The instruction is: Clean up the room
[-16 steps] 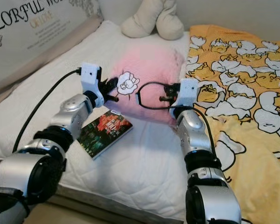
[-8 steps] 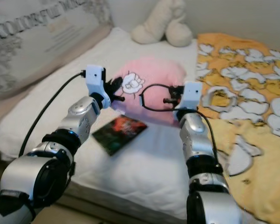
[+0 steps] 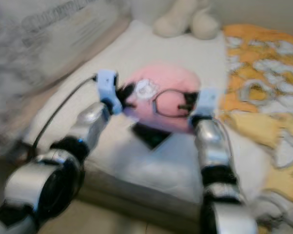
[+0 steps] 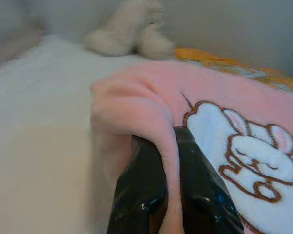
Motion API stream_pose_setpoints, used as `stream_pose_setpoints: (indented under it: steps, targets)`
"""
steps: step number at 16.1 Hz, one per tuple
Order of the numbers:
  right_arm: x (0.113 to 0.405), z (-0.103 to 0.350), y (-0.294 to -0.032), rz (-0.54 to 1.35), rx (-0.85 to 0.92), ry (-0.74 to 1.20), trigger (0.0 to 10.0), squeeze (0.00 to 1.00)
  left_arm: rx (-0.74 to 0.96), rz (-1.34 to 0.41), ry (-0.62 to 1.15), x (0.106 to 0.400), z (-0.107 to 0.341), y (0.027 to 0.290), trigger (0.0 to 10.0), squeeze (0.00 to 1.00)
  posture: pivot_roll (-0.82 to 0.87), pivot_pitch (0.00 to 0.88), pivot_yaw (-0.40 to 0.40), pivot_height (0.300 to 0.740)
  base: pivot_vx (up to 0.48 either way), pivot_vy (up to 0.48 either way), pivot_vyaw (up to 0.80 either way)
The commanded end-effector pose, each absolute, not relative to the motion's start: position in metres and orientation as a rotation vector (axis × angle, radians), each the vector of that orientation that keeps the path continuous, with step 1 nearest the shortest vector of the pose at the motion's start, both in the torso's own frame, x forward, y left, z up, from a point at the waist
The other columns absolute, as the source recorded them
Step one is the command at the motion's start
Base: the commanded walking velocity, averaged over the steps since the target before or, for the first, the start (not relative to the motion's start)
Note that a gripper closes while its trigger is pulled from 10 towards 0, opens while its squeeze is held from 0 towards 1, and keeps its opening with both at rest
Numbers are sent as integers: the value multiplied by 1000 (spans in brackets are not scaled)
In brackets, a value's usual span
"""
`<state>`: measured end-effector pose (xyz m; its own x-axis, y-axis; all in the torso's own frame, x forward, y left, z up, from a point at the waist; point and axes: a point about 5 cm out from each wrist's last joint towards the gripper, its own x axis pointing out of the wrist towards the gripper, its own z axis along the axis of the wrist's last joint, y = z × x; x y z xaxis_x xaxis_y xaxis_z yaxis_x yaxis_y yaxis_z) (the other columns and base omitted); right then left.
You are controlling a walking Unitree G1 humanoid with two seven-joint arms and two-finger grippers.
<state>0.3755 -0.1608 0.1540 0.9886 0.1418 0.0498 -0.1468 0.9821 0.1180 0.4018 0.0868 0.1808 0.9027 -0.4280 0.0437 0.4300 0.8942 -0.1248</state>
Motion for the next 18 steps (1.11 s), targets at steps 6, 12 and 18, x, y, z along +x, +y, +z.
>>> stream_pose_setpoints:
  steps: [6, 12, 18]
  targets:
    - [376, 164, -165, 117, 78, -77, 10000, 0, -14, -472, -26, 404, 189, 84, 10000, 0, 81, 0, 40, 740, 0, 400, 291]
    - [368, 156, -156, 117, 70, -86, 10000, 0, -50, -509, -29, 402, 187, 82, 10000, 0, 72, 0, 45, 740, 365, 0, 0]
    - [367, 156, -154, 111, 50, -88, 10000, 0, -51, -495, -22, 403, 185, 88, 10000, 0, 75, 0, 43, 740, 459, 0, 0]
